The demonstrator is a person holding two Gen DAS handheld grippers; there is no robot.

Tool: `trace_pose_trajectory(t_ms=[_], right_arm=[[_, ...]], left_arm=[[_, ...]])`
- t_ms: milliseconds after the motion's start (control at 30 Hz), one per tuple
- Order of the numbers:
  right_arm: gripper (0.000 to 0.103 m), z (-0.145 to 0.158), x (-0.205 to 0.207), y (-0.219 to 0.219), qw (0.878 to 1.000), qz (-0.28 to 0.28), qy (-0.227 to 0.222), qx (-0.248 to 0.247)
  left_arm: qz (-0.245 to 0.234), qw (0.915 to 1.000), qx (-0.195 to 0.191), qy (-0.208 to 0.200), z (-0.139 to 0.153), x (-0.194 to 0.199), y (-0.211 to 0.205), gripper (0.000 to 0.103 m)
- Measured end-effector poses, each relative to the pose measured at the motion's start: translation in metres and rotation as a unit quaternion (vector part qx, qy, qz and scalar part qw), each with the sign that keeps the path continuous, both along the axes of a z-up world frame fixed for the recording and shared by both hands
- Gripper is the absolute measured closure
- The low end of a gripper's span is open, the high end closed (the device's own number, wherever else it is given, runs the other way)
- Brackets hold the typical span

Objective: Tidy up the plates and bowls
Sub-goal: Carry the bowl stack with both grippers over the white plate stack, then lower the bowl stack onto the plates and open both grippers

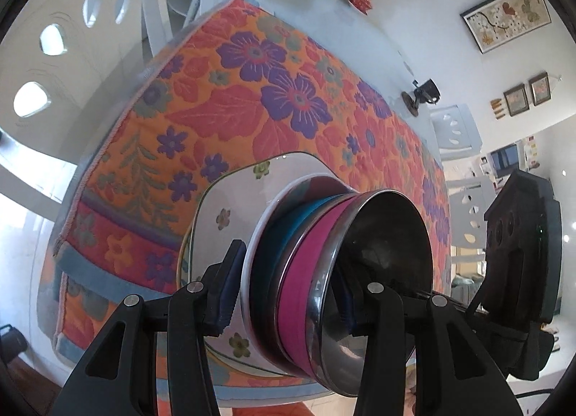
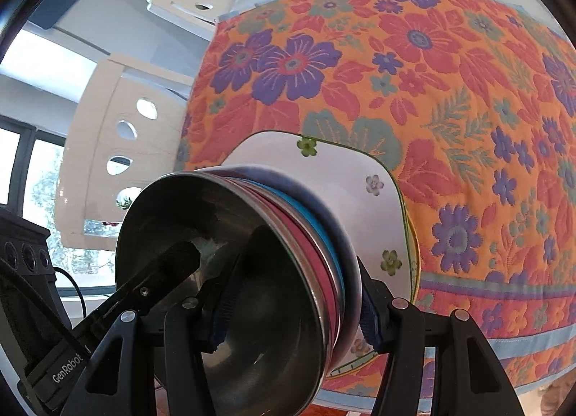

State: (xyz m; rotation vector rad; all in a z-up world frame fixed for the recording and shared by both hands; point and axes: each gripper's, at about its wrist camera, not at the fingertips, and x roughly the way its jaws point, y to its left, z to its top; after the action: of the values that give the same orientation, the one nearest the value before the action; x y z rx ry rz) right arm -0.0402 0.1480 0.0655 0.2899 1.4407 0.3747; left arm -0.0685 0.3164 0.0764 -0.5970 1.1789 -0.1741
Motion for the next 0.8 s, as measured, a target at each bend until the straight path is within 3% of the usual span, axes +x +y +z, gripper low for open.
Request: trace_pose_trajectory(t_ms=[167, 300, 433, 567, 633, 700, 767, 800], right_arm=[[0.046, -0.002, 0.001, -0.003, 1.000, -0.018, 0.005, 0.000], [0.046, 0.010, -0.002, -0.012, 0.999, -0.041, 0.002, 0.014], [0.046, 0.033, -0.010, -0.024, 0.998, -0.056, -0.018, 0.022], [0.046, 0.081, -0.028, -0.027, 0.995, -0.057, -0.083, -0.013], [0.043, 0.112, -0.038, -0.024, 0.989, -0.053, -0.132, -0.039], [0.035, 0.149, -0.052, -0.021, 0.978, -0.050, -0.194, -0.059], [0.016, 0.178, -0.068, -0.019, 0.964, -0.064, -0.249, -0.073], [0.012, 0.188, -0.075, -0.018, 0.956, -0.075, -0.271, -0.079]], left_arm=[[-0.026, 0.9996, 0.006, -0.005, 0.001, 0.003, -0.001, 0.061], [-0.057, 0.9947, 0.067, -0.054, 0.028, -0.002, -0.007, 0.059], [-0.072, 0.9865, 0.113, -0.094, 0.063, -0.014, -0.001, 0.053], [-0.063, 0.9796, 0.132, -0.138, 0.102, -0.032, 0.006, 0.053], [-0.047, 0.9706, 0.162, -0.172, 0.126, -0.042, 0.003, 0.049], [-0.027, 0.9517, 0.214, -0.219, 0.152, -0.055, -0.005, 0.037], [-0.015, 0.9325, 0.250, -0.260, 0.174, -0.066, -0.012, 0.024], [-0.010, 0.9218, 0.267, -0.281, 0.188, -0.073, -0.017, 0.021]])
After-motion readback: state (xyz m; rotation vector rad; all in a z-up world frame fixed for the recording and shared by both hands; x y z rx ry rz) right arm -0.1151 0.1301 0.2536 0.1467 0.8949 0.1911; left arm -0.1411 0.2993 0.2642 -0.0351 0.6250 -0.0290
